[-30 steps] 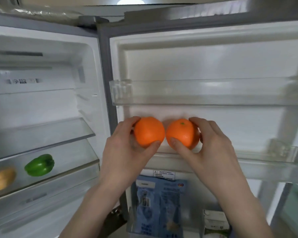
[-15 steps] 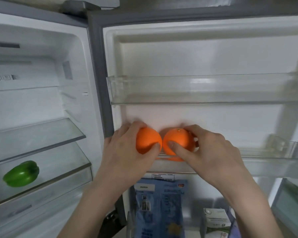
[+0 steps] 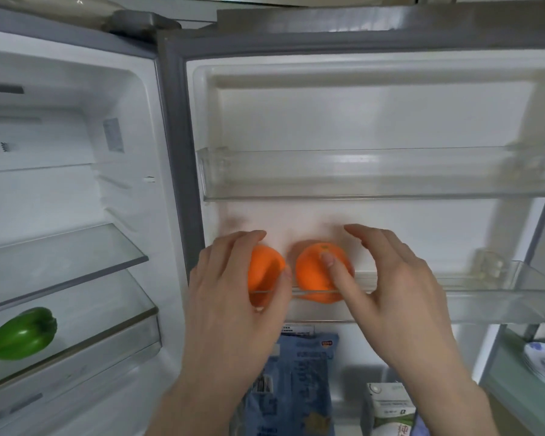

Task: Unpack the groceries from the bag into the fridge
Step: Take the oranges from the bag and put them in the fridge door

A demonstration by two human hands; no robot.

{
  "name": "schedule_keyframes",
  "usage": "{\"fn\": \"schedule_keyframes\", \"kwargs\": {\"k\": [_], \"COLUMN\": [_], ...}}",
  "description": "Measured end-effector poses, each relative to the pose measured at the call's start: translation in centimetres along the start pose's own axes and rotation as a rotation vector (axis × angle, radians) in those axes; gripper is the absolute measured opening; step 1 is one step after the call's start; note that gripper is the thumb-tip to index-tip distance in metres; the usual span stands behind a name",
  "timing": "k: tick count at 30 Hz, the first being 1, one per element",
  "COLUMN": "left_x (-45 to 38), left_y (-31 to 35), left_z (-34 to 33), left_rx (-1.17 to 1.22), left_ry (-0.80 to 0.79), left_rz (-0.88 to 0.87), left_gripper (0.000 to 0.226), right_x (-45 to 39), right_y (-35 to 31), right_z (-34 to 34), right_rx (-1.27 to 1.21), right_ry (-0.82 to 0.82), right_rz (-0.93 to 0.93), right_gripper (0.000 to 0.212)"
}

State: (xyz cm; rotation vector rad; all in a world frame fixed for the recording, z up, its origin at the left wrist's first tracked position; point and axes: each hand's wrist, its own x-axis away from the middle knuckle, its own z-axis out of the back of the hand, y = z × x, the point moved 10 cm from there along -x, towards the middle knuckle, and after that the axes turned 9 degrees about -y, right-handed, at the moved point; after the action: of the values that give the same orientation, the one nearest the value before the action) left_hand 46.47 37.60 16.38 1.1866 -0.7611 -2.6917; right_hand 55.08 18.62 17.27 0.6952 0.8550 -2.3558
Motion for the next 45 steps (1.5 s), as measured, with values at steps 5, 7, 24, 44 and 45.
{"fn": "schedule_keyframes", "kwargs": {"k": [5,7,24,44,45], "left_x": [2.7,3.5,10.9,35.7,37.4], "left_y": [2.6,3.2,14.2,49.5,51.2], "left_z": [-0.5,-1.5,-8.1,-15.6,-15.8], "left_rx": [-0.066,-0.057,0.036,0.435,0.459], "left_ry": [0.144,0.127,-0.046,-0.371,-0.384], "left_rz": [-0.267,-0.322,-0.443,-0.787,-0.809], "left_gripper": [0.043,0.043,0.050,0.050,0.050], "right_x": [3.5,4.9,18.3,53.2,55.3], "right_y": [0.4,0.8,8.5,15.6,15.7], "right_z": [1.4,1.5,12.9,43.2,44.4], "right_rx": [-0.098,-0.059,0.463,0.876,0.893], "right_ry": [0.164,0.162,0.176,0.309,0.309], "right_rz": [0.082,0.098,-0.051,-0.631,-0.667], "right_gripper": [0.048,0.050,0.067,0.068,0.068]}}
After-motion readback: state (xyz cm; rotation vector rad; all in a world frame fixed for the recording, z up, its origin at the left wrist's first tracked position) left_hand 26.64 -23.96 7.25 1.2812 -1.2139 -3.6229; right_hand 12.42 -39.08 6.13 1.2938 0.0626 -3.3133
